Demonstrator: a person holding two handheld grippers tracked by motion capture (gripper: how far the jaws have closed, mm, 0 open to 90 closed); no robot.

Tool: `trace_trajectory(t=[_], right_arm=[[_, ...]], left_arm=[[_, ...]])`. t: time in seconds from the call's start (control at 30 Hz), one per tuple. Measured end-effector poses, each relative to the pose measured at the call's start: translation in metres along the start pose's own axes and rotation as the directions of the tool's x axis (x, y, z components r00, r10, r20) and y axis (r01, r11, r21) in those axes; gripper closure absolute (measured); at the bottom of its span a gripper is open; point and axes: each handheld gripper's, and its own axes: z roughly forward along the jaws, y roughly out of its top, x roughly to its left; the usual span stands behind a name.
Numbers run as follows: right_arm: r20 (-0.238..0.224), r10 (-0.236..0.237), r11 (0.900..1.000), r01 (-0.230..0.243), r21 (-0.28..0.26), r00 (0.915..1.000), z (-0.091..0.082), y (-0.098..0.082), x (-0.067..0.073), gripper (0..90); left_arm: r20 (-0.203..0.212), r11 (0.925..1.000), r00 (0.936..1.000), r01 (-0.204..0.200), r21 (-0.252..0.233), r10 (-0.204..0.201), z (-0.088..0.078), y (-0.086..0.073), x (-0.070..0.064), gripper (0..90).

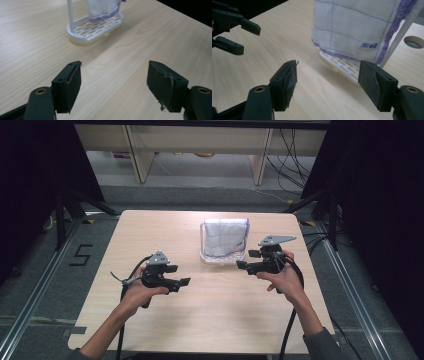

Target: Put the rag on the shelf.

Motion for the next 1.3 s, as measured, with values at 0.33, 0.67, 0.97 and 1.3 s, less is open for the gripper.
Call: trace_trajectory(t=[0.33, 0.67, 0.97, 1.3], right_arm=[[-0.012, -0.022, 0.998, 0.023, 0.050, 0.9997, 0.015, -0.010, 0.008, 31.1], [-0.024, -0.032, 0.994, 0.034, 0.107, 0.9992, 0.022, -0.021, 0.016, 31.1], [-0.019, -0.061, 0.989, 0.063, 0.131, 0.9980, 0.028, -0.032, 0.027, 31.1], [-0.049, -0.090, 0.986, 0.096, 0.136, 0.9948, 0.039, -0.054, 0.042, 28.6]], left_arm=[[0.009, 0.9995, 1.0000, -0.005, 0.030, 0.004, -0.001, -0.014, -0.004, 27.4], [0.030, 0.9965, 0.9993, -0.023, 0.080, 0.021, 0.009, -0.032, -0.016, 27.3], [0.051, 0.9971, 0.9986, -0.021, 0.073, 0.018, 0.008, -0.042, -0.025, 26.7], [0.048, 0.9951, 0.9983, -0.038, 0.091, 0.034, 0.004, -0.060, -0.028, 26.1]])
